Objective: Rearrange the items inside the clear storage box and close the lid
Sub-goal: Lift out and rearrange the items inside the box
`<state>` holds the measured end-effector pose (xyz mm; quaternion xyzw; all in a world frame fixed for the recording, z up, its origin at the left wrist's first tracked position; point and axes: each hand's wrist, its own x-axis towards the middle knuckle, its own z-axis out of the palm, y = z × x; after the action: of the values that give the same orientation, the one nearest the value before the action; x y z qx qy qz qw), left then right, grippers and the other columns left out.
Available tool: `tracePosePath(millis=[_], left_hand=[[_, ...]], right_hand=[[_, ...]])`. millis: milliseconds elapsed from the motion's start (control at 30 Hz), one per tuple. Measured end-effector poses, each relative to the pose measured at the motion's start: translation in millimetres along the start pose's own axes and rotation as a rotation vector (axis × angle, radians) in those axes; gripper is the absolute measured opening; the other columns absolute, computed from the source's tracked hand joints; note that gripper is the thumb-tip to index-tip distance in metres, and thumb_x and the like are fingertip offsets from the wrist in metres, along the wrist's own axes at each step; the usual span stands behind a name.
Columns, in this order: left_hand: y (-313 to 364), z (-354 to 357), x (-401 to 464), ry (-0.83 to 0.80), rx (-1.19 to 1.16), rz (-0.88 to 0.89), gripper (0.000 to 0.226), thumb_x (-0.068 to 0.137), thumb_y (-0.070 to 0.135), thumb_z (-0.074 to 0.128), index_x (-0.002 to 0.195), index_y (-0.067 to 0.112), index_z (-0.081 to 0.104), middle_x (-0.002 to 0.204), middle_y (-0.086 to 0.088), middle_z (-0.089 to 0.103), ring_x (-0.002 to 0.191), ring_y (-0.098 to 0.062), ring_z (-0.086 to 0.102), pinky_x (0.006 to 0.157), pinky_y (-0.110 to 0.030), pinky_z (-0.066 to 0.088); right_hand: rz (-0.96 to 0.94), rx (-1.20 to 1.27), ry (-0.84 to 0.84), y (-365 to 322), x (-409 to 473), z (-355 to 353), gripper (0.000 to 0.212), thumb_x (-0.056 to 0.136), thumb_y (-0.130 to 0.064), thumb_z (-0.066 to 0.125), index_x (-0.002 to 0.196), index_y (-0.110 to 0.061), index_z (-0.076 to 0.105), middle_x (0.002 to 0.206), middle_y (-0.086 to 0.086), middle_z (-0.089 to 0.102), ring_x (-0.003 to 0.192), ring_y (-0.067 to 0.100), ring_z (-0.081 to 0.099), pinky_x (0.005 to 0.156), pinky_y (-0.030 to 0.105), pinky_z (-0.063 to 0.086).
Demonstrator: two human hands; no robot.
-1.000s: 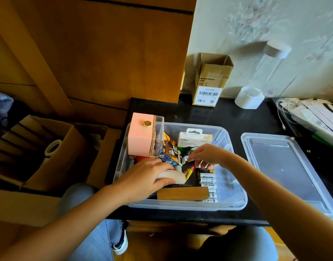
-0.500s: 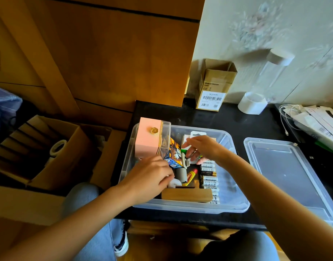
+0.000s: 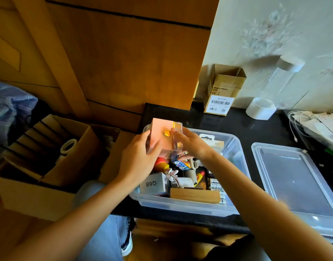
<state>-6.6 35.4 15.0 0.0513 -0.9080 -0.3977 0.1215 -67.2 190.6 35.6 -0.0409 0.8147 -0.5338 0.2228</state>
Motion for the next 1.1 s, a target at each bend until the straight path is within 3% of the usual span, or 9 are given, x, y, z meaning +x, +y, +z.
tracePosePath(millis=[100,233,333,400,533,667,900,1000,1100], left_hand=[[14,-4,-6,0.045,-0.185,0.056,0.042,0.093,0.029,0.056,0.133,0.019,0.053,0.116,0.006,0.062,0.086,-0.005,0.064,0.076,-0.023,0.055],[36,0,-9,-0.063,-0.516,0.012,0.029,0.096,0.012,0.052,0.124,0.016,0.058,0.103,0.008,0.067,0.092,-0.005,0.066,0.076,-0.017,0.054],[48,10,-7,-0.195,-0.692,-0.095,0.028,0.097,0.002,0.046,0.116,0.020,0.055,0.091,0.012,0.064,0.080,-0.002,0.067,0.067,-0.011,0.052],[52,18,-5,-0.304,-0.733,-0.151,0.027,0.096,0.001,0.045,0.118,0.012,0.056,0.095,0.000,0.068,0.084,-0.008,0.068,0.072,-0.015,0.055],[51,34,-7,-0.456,-0.636,-0.165,0.021,0.093,0.008,0.052,0.113,0.012,0.056,0.096,0.000,0.067,0.100,-0.020,0.065,0.094,-0.038,0.051],[44,51,-7,-0.543,-0.498,-0.192,0.027,0.094,0.017,0.054,0.120,0.013,0.050,0.102,0.005,0.062,0.104,-0.014,0.059,0.100,-0.043,0.045],[41,59,-2,-0.683,-0.310,-0.109,0.033,0.097,0.019,0.048,0.129,0.015,0.047,0.126,-0.008,0.060,0.116,-0.017,0.055,0.102,-0.034,0.043],[33,49,-3,-0.584,-0.180,0.021,0.025,0.097,0.016,0.046,0.120,0.018,0.056,0.122,-0.005,0.060,0.114,-0.013,0.053,0.099,-0.028,0.043],[16,27,-1,-0.352,0.006,0.149,0.021,0.097,0.015,0.046,0.107,0.020,0.063,0.108,0.002,0.063,0.091,-0.004,0.057,0.079,-0.021,0.050]], right_hand=[[-0.220,0.080,0.070,1,-7,-7,0.025,0.101,-0.035,0.029,0.122,-0.031,0.042,0.115,0.006,0.058,0.099,0.015,0.061,0.087,0.034,0.052],[-0.298,0.154,0.110,6,-18,-23,0.038,0.100,-0.036,0.029,0.138,-0.040,0.026,0.113,-0.020,0.046,0.092,-0.014,0.052,0.067,0.004,0.047],[-0.298,0.149,0.145,14,-28,-36,0.036,0.097,-0.042,0.034,0.131,-0.050,0.027,0.117,-0.016,0.046,0.099,-0.002,0.053,0.069,0.014,0.051],[-0.275,0.124,0.200,23,-34,-43,0.030,0.095,-0.043,0.036,0.125,-0.048,0.034,0.111,-0.014,0.049,0.092,0.003,0.056,0.067,0.017,0.053],[-0.247,0.142,0.325,47,-42,-49,0.029,0.088,-0.051,0.042,0.111,-0.035,0.047,0.094,-0.009,0.055,0.077,0.001,0.059,0.057,0.015,0.051],[-0.146,0.108,0.355,75,-39,-45,0.006,0.096,-0.035,0.044,0.102,-0.034,0.044,0.105,0.000,0.054,0.086,0.013,0.056,0.056,0.013,0.046],[-0.057,-0.004,0.337,95,-38,-42,0.050,0.096,-0.018,0.049,0.134,-0.041,0.027,0.141,0.002,0.034,0.113,0.017,0.042,0.071,0.019,0.046],[0.018,-0.174,0.395,92,-38,-46,0.052,0.094,-0.016,0.053,0.139,-0.028,0.029,0.146,0.008,0.035,0.119,0.024,0.046,0.074,0.018,0.043],[-0.128,-0.396,0.572,73,-42,-43,0.042,0.092,-0.016,0.056,0.131,-0.022,0.044,0.140,0.003,0.043,0.121,0.019,0.045,0.084,0.017,0.038]])
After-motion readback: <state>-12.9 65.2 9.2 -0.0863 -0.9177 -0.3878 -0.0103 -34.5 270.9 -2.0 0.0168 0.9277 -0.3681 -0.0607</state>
